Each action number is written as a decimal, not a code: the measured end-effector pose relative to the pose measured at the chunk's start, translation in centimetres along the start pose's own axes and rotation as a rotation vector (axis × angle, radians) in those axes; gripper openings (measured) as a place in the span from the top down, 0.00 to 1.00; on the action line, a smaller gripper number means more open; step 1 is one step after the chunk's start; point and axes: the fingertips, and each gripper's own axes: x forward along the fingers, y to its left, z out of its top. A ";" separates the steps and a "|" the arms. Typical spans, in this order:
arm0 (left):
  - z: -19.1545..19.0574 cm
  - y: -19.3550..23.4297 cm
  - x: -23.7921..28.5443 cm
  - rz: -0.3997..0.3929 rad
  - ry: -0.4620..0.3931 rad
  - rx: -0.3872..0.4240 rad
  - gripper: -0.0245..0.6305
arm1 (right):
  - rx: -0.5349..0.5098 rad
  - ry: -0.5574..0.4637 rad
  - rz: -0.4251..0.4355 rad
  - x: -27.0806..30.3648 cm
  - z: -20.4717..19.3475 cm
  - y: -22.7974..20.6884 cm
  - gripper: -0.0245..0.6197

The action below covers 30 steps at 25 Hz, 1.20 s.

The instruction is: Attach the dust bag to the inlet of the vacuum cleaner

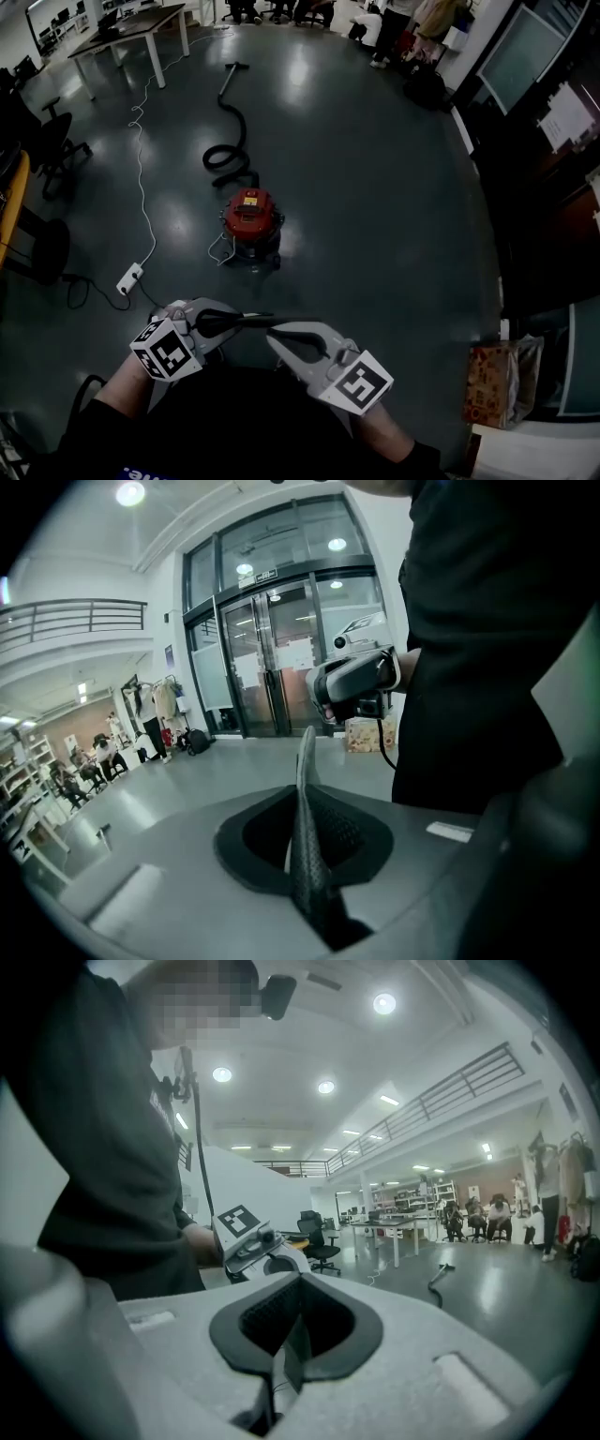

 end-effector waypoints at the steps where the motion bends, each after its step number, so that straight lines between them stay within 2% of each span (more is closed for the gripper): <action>1: 0.1 0.2 0.5 0.014 0.004 -0.012 0.93 | 0.000 -0.003 0.004 -0.6 -0.2 -0.6 0.96; 8: 1.6 2.6 3.2 0.116 0.025 -0.074 0.93 | 0.014 0.021 0.052 -3.7 -1.2 -5.1 0.96; 14: 1.3 4.4 4.0 0.132 0.006 -0.112 0.93 | -0.012 0.066 0.065 -3.4 -1.3 -8.0 0.96; 20: -2.7 8.0 5.1 0.094 0.007 -0.105 0.93 | 0.015 0.112 0.019 0.7 -1.1 -10.5 0.96; 27: -10.9 13.1 5.4 0.010 0.030 -0.085 0.93 | 0.121 0.181 -0.085 8.0 -0.8 -13.2 0.96; 30: -13.2 14.9 6.0 -0.004 0.043 -0.065 0.93 | 0.153 0.200 -0.132 10.5 -1.2 -14.9 0.96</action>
